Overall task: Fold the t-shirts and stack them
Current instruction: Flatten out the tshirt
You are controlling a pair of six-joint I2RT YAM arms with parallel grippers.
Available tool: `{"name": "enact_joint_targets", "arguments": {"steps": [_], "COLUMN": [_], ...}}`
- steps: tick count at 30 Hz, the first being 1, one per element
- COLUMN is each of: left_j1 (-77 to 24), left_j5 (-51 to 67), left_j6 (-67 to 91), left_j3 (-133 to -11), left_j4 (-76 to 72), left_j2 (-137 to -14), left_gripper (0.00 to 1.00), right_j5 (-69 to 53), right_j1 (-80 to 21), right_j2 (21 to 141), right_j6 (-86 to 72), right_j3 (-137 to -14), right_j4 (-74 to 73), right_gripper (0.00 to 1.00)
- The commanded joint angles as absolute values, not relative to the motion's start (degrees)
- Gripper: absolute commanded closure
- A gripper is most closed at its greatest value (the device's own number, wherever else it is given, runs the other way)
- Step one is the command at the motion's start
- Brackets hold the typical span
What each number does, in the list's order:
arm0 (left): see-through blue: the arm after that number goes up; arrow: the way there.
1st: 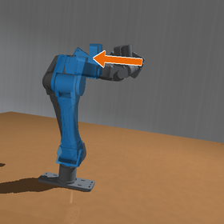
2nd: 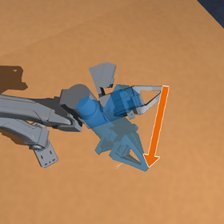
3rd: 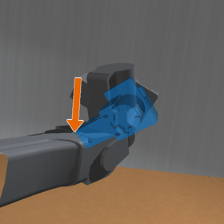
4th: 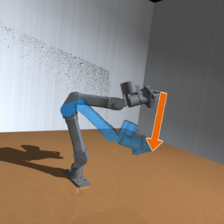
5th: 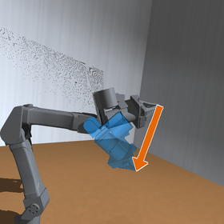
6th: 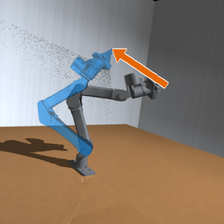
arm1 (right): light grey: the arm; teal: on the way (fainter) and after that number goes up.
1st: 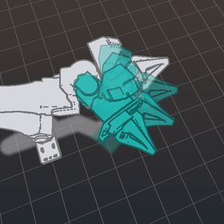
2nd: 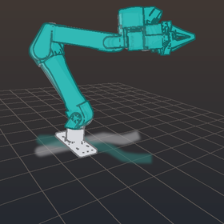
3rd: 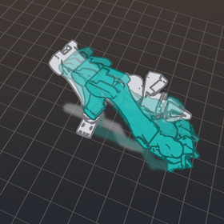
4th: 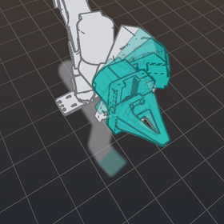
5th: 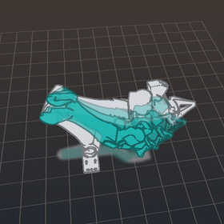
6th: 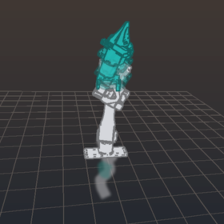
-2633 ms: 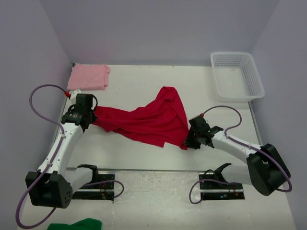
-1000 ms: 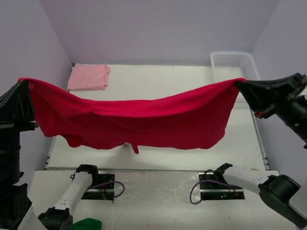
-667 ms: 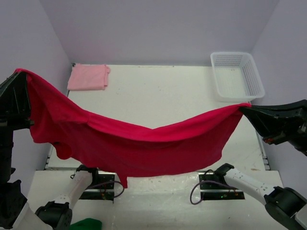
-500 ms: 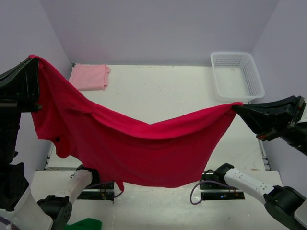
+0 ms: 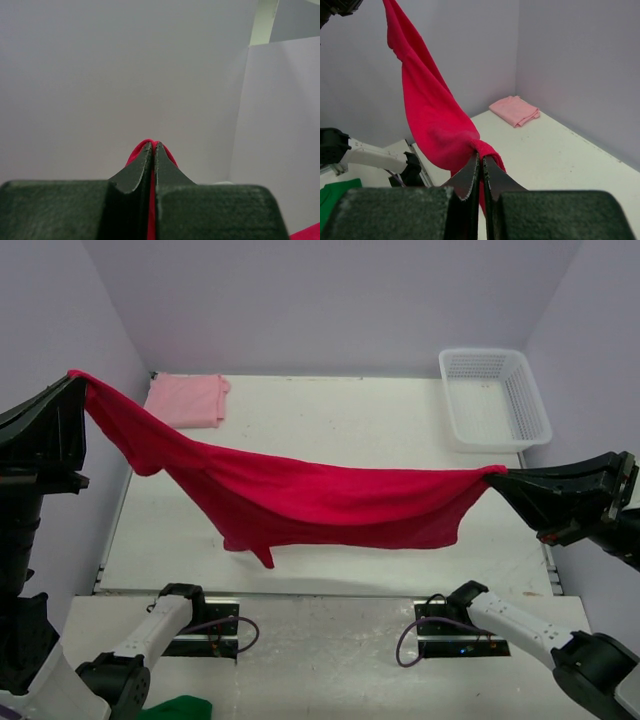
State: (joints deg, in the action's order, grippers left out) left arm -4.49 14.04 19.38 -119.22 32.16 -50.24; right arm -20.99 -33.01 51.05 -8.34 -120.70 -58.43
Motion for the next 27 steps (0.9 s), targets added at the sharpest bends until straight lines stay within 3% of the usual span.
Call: {"name": "enact_joint_targets", "arguments": {"steps": [1,7,12,18,27], "left_j1": [-4.0,-4.0,-4.0,-4.0,-6.3], "left_j5": [15.5,15.8,18.9,20.6,22.7], "left_j6": [19.6,19.9,21.4,21.0,17.0], "left_j3": [-118.2,-116.5,-111.7,-107.8,-101.9], "left_j4": [29.6,29.6,28.7,28.3,18.5], "left_j2": [-49.2,-48.5,-52.0,-64.1,-90.2], "left_gripper": [1.0,1.0,1.0,1.0,1.0], "right_j5": [-22.8,-23.0,-10.8,4.7,6.4], "right_j1": [-33.2,-33.2,-33.3,-32.6,-18.0], "right_j2": [50.2,49.5,52.5,63.9,84.1], "right_j6": [-8.0,-9.6,-10.5,-12.7,-16.3], "right_j3": [-120.4,-120.6,-113.1,-108.5,-95.9], "right_j4": [-57.9,-58.4,-58.0,-57.7,-47.9], "right_gripper": [1.0,1.0,1.0,1.0,1.0]}}
